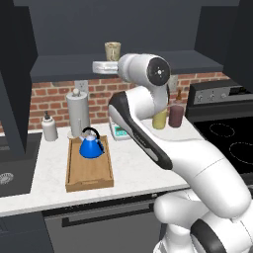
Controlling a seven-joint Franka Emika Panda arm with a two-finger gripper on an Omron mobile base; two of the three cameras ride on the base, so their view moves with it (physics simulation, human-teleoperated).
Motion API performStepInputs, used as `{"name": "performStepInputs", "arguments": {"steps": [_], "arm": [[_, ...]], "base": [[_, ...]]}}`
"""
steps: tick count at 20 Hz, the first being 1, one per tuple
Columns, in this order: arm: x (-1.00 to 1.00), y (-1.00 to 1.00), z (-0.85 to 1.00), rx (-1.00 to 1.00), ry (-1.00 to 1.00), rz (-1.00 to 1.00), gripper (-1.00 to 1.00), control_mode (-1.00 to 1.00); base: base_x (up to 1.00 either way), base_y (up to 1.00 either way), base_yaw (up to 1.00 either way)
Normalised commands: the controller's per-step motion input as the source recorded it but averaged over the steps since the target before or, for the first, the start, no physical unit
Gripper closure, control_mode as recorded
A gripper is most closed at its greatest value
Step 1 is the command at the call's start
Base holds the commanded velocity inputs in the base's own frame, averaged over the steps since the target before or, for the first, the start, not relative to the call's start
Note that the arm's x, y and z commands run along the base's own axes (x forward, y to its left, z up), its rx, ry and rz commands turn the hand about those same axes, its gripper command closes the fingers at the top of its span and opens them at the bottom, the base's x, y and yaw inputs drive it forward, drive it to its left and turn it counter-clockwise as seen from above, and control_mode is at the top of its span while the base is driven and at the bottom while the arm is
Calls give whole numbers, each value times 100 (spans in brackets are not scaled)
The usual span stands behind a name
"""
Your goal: Pick the kettle from the counter and place it on the tray. Then pick the mug from the cabinet and place it on the tray. Then close the cabinet doors.
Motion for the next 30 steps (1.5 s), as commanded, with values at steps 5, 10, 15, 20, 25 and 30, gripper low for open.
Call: {"name": "performStepInputs", "arguments": {"steps": [5, 10, 15, 20, 25, 30], "arm": [[1, 0, -11, -3, 1, 0, -100, -100], [7, -30, -20, 0, 4, 0, -100, -100], [7, -35, -26, 0, 2, 0, -100, -100], [1, -5, -14, -1, 1, -1, -100, -100], [27, 16, 0, -3, 8, -4, -100, -100], [46, 29, 0, -2, 8, -4, -100, -100]], "base": [[0, 0, 0], [0, 0, 0], [0, 0, 0], [0, 0, 0], [0, 0, 0], [0, 0, 0]]}}
